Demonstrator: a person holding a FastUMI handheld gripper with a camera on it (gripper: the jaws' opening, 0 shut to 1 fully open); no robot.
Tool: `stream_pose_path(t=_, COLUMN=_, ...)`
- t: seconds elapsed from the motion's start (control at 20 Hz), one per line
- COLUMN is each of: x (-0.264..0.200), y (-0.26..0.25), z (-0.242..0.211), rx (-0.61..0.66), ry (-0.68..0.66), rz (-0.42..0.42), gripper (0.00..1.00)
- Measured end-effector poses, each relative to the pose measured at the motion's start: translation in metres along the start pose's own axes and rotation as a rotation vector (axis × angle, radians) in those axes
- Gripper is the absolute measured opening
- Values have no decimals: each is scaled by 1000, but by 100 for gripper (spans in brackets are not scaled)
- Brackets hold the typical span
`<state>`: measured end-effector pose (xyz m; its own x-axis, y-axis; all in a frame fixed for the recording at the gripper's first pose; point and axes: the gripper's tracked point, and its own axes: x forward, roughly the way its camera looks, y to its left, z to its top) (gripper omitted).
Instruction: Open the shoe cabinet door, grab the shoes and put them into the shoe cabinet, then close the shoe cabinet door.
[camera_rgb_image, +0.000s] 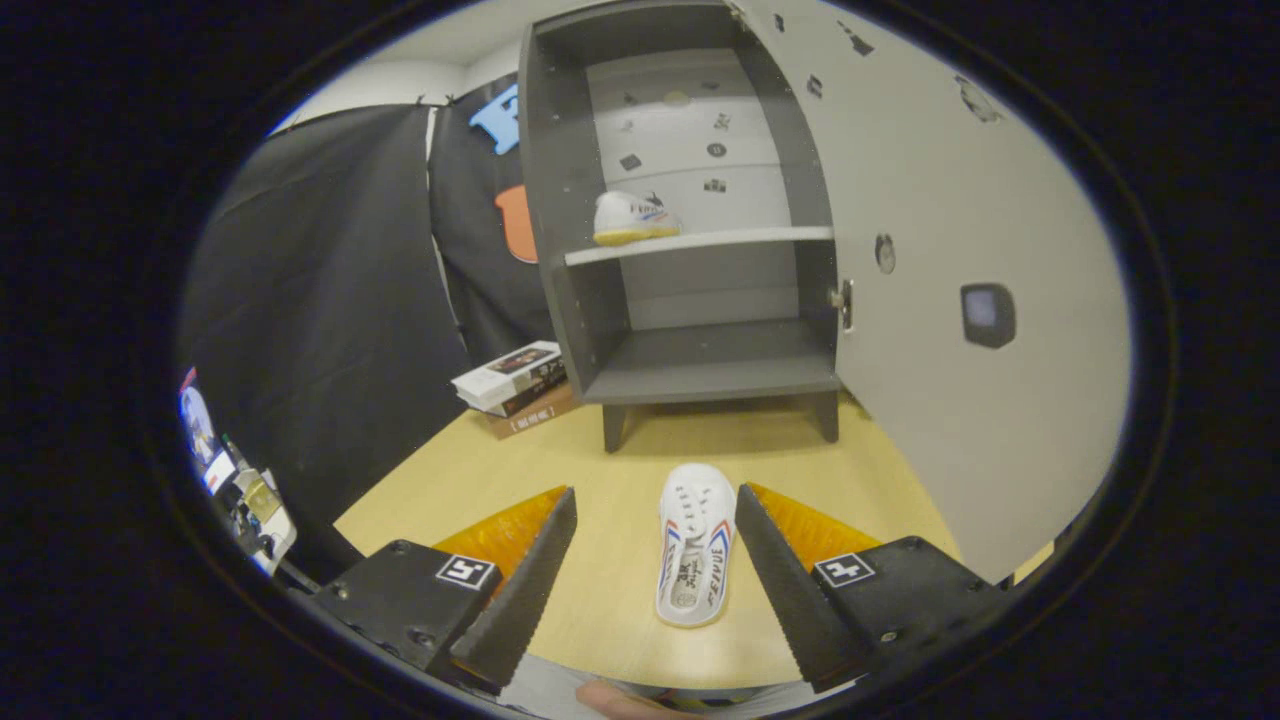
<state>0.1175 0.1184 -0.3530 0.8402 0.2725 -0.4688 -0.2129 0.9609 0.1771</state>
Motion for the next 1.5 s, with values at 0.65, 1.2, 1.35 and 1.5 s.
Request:
stream_pose_path(t=0.65, x=115, y=-14, z=-82, rx=143, ry=185, rz=-95, gripper=76)
stream_pose_path(t=1.2, x=119, y=-20, z=-70, rx=184, ry=36, rz=-35, gripper=7)
stream_pose_path(t=1.35, x=100, y=-15, z=-51, rx=183, ry=14, rz=-22, gripper=7)
stream_pose_path(t=1.5, x=76, y=-11, z=-38, rx=171, ry=-3, rz=-2, gripper=7)
